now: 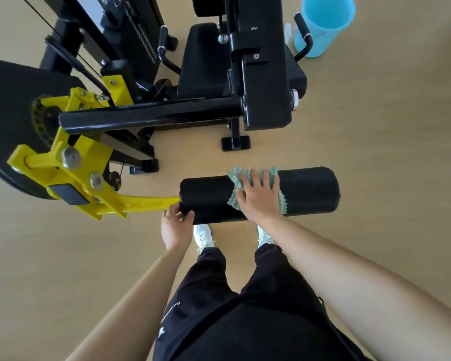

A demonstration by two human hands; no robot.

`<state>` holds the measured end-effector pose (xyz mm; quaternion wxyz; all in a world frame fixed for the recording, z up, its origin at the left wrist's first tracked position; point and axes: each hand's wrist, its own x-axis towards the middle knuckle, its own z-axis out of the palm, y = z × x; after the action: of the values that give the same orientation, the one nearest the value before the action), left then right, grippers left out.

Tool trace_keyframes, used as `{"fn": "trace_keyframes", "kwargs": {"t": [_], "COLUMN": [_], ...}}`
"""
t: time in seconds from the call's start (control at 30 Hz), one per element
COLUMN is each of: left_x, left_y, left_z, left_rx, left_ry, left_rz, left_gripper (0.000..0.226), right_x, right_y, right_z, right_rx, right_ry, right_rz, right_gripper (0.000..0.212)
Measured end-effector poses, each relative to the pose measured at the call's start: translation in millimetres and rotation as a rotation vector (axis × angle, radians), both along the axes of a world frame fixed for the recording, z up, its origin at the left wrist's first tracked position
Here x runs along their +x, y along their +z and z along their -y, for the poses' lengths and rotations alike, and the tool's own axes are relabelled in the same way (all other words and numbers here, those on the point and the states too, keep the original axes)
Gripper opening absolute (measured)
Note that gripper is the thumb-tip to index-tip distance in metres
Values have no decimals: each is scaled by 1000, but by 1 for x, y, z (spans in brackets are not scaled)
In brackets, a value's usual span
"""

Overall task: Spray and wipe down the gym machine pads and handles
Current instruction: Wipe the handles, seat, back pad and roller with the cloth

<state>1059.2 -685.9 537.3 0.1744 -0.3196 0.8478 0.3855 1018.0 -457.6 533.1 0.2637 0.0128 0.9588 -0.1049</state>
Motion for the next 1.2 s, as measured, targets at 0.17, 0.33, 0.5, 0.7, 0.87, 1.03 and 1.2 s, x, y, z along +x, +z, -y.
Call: {"fn": "trace_keyframes", "kwargs": {"t": [0.17, 0.33, 0.5, 0.7, 0.87, 1.03, 1.2], "left_x": [31, 37, 33, 18, -17, -64, -72], "left_y": [-7, -9, -11, -5, 5, -4, -3], "left_z": [2, 12, 29, 39, 19, 4, -7], "left_rx": [106, 198, 250, 184, 132, 34, -61], "left_ry": [106, 78, 13, 56, 92, -66, -140], "left_rz": [85, 131, 166, 141, -3, 37, 90], "left_gripper": [57, 68, 69, 45, 34, 50, 55], "right_x": [13, 15, 12, 20, 33, 38, 33], "right_y": [0, -6, -8, -4, -5, -4, -8], "right_z": [84, 127, 99, -4, -82, -133, -151], "right_rx": [-40, -37, -42, 62, 173, 218, 206], "right_ry": [288, 445, 514, 86, -200, -462, -456], "right_rz": [-16, -20, -50, -58, -40, -18, -19], "right_gripper": [66, 75, 74, 82, 86, 84, 72]}}
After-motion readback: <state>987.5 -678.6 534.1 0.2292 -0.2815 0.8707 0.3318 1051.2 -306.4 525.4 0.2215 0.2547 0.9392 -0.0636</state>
